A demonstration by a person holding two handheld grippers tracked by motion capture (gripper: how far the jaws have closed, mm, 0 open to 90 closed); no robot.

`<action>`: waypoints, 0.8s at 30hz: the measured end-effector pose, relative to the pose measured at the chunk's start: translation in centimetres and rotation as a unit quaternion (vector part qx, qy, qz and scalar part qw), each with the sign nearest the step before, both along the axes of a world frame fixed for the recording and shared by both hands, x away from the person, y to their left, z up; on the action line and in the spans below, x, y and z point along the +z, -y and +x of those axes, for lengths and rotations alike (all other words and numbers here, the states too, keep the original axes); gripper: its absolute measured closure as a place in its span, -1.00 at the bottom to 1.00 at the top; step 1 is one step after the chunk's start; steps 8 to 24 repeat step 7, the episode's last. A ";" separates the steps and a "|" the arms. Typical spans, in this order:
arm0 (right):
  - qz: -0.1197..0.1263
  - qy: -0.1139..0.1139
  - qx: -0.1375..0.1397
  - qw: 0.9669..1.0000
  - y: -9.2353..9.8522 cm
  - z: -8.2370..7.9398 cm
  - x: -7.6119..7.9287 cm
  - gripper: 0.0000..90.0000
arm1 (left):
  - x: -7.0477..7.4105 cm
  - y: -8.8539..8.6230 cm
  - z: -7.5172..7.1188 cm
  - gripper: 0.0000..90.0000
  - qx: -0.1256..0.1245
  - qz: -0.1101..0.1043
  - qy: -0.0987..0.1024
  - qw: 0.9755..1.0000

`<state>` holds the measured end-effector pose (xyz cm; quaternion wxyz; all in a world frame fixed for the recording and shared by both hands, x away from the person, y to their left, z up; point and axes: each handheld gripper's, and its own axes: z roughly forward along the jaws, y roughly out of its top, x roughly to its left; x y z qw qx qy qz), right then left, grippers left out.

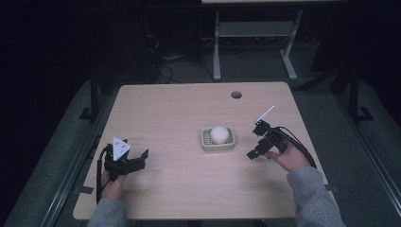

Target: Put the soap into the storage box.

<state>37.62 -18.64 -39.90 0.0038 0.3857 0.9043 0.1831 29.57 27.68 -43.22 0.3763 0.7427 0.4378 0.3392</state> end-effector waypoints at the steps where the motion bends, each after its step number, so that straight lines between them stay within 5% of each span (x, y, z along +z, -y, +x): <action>1: 0.003 0.000 0.000 1.000 0.2 -0.3 0.0 -0.46 | 0.0 0.0 0.0 -0.67 0.000 0.000 0.000 1.000; 7: 0.004 0.014 -0.009 1.000 1.6 -2.2 -0.3 -0.50 | -0.1 0.1 0.1 -0.67 -0.005 -0.001 -0.003 1.000; 24: 0.004 0.014 -0.009 1.000 1.6 -2.2 -0.3 -0.50 | -0.1 0.1 0.1 -0.67 -0.005 -0.001 -0.003 1.000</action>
